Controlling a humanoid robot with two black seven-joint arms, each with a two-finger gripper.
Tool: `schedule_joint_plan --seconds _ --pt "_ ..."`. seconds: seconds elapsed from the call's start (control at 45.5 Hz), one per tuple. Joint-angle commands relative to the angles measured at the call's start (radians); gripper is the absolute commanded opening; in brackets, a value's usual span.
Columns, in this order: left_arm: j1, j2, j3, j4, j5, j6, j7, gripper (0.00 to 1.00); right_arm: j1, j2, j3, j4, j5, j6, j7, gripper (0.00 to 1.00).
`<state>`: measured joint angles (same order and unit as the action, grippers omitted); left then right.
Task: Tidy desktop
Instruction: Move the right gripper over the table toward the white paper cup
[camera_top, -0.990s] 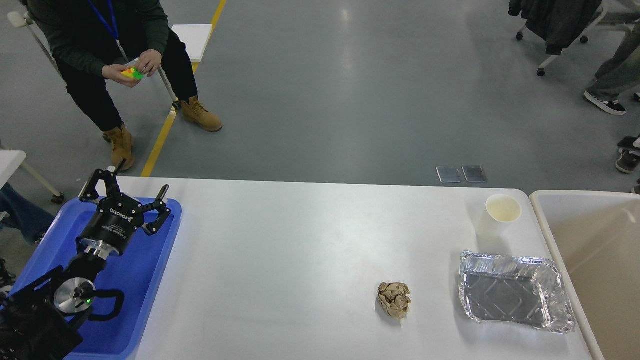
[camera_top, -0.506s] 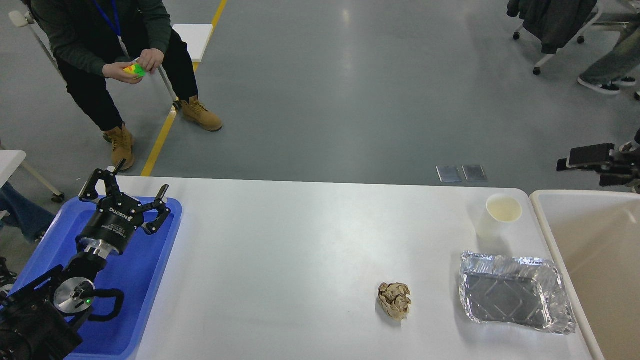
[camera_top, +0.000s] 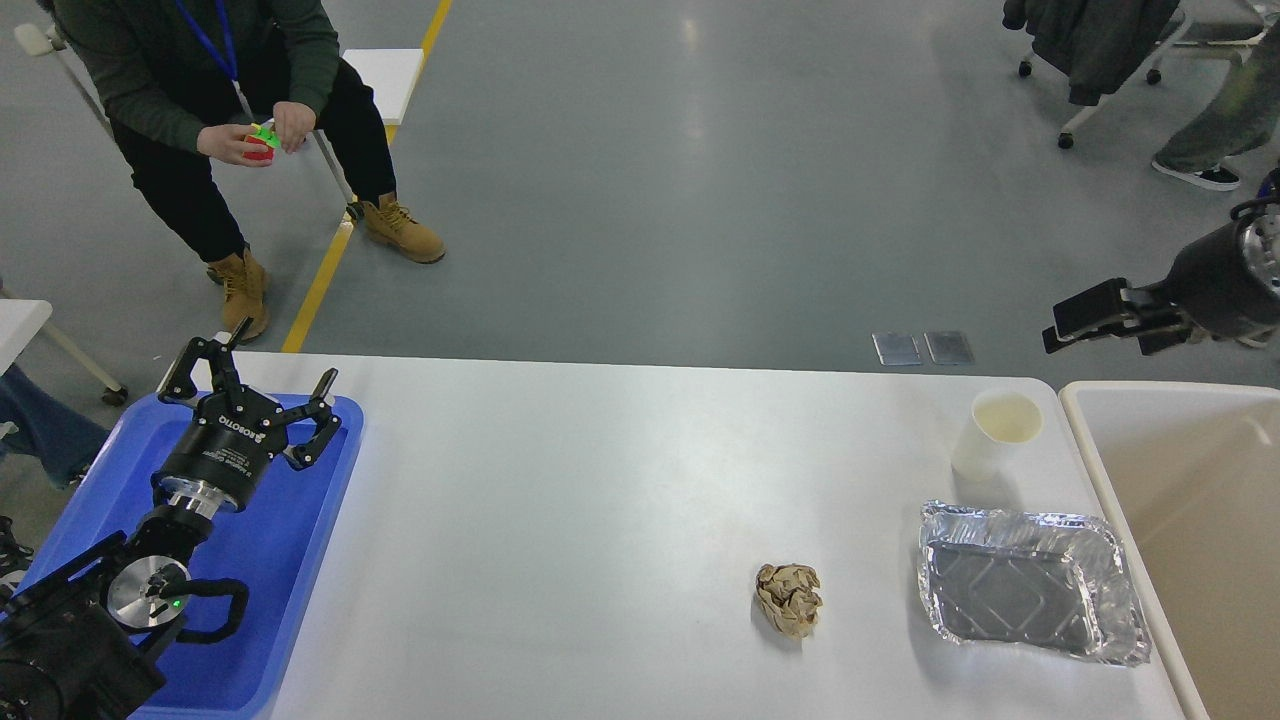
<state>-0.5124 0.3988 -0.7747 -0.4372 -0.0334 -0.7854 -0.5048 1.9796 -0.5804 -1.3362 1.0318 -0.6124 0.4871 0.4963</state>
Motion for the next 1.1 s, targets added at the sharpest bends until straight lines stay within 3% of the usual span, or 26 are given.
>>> schedule_joint_plan --seconds 0.0,0.352,0.572,0.77,1.078 --pt "0.0 0.0 0.0 0.0 0.0 0.0 0.0 0.99 0.038 0.05 0.0 -0.001 0.023 0.125 -0.001 1.0" --pt "0.0 0.0 0.0 0.0 0.0 0.0 0.0 0.99 -0.005 0.062 -0.015 -0.028 0.095 0.123 -0.012 1.0" --pt "0.0 0.0 0.0 0.0 0.0 0.0 0.0 0.99 -0.024 0.074 -0.112 -0.044 0.289 0.125 -0.119 1.0" --pt "0.0 0.0 0.0 0.0 0.0 0.0 0.0 0.99 -0.056 0.082 -0.115 -0.056 0.295 0.107 -0.121 1.0" --pt "0.0 0.0 0.0 0.0 0.0 0.0 0.0 0.99 -0.26 0.108 -0.058 -0.217 0.298 -0.019 -0.119 1.0"
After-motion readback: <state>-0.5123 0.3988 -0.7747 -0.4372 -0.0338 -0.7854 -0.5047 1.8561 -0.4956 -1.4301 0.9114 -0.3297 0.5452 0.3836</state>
